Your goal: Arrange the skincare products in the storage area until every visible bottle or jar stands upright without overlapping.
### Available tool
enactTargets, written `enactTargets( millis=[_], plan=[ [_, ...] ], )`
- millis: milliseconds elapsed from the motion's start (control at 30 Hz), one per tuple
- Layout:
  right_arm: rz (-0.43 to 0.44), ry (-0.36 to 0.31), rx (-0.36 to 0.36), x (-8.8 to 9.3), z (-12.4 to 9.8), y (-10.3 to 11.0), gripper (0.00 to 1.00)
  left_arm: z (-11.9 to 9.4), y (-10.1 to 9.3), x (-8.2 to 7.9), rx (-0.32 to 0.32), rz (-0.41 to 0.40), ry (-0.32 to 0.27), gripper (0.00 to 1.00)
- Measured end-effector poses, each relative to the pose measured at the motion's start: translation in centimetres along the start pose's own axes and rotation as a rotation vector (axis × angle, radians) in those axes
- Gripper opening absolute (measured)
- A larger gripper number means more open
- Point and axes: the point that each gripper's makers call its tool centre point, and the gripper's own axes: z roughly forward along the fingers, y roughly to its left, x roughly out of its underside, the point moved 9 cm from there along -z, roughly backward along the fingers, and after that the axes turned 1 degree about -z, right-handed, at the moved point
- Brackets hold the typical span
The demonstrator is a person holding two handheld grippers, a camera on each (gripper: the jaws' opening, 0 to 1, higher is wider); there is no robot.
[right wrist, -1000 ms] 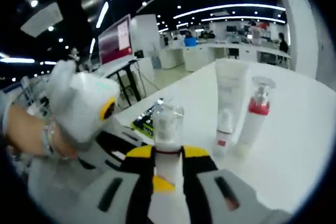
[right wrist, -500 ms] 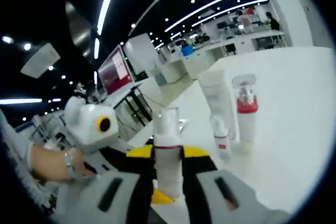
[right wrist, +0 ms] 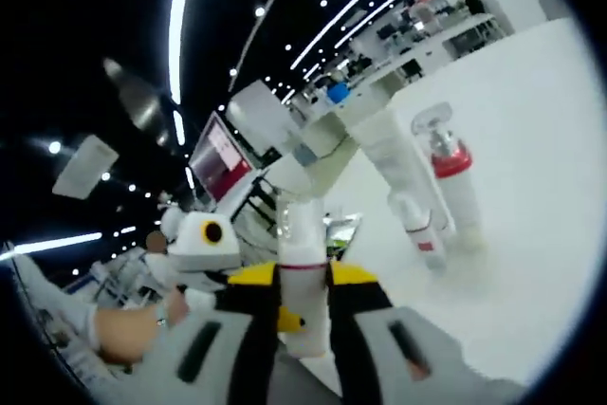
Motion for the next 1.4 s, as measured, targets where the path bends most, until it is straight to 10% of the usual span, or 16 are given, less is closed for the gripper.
enactTargets(
  millis=[667, 1400],
  plan=[
    [0.155, -0.030, -0.094, -0.3, -0.2, 0.0, 0.19, -0.1, -0.6, -0.1, 0.115, -0.124, -0.026, 0.25],
    [0.141, 0.028, 0.099, 1.3, 0.3, -1.5, 0.23, 0.5, -0.2, 0.7, -0.301, 0.381, 0.057, 0.22]
  ],
)
